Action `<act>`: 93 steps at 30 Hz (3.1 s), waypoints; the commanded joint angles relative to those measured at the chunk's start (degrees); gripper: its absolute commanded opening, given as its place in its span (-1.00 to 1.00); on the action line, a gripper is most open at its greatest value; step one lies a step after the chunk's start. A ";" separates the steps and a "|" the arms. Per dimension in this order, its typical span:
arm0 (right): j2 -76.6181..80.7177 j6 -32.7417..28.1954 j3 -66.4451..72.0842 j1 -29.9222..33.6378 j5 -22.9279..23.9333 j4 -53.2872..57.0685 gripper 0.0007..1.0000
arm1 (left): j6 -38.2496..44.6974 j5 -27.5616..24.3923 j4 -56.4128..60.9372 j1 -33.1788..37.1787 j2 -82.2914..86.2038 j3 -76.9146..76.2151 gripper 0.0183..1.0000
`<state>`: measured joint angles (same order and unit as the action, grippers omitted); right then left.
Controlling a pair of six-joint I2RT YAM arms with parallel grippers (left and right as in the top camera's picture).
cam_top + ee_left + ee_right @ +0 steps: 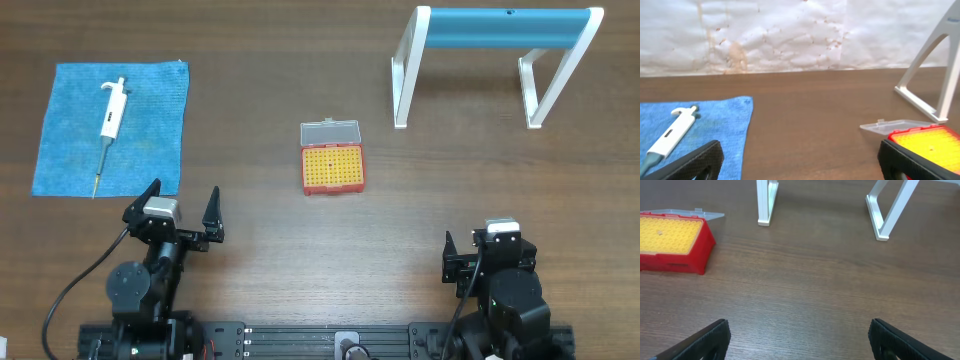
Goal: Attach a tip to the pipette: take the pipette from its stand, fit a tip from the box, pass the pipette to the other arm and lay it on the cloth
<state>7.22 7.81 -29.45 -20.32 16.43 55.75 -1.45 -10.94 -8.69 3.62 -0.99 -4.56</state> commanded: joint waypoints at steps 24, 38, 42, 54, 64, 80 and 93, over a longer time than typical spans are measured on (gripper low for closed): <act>0.11 -0.63 0.04 -0.13 0.50 -0.22 0.79 | -0.24 7.52 4.39 0.28 0.81 4.24 0.99; 0.11 -0.63 0.04 -0.13 0.50 -0.22 0.80 | -0.24 7.52 4.39 0.28 0.79 4.24 1.00; 0.11 -0.63 0.04 -0.13 0.50 -0.22 0.79 | -0.24 7.52 4.39 0.28 0.79 4.24 1.00; 0.00 -0.20 1.60 10.14 -2.38 -13.31 0.80 | -0.24 7.52 4.39 0.28 0.79 4.24 1.00; -4.09 -0.66 20.31 28.48 -13.09 -63.47 0.79 | -0.24 7.52 4.39 0.28 0.79 4.24 1.00; -6.84 0.00 29.22 28.33 -17.09 -51.91 0.80 | -0.24 7.52 4.39 0.28 0.79 4.24 1.00; -6.73 0.00 29.22 28.33 -17.09 -51.54 0.80 | -0.24 7.52 4.39 0.28 0.79 4.24 1.00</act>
<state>0.84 7.81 -0.36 7.88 -0.14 3.75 -1.43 -4.47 -4.21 3.62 -0.73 -0.62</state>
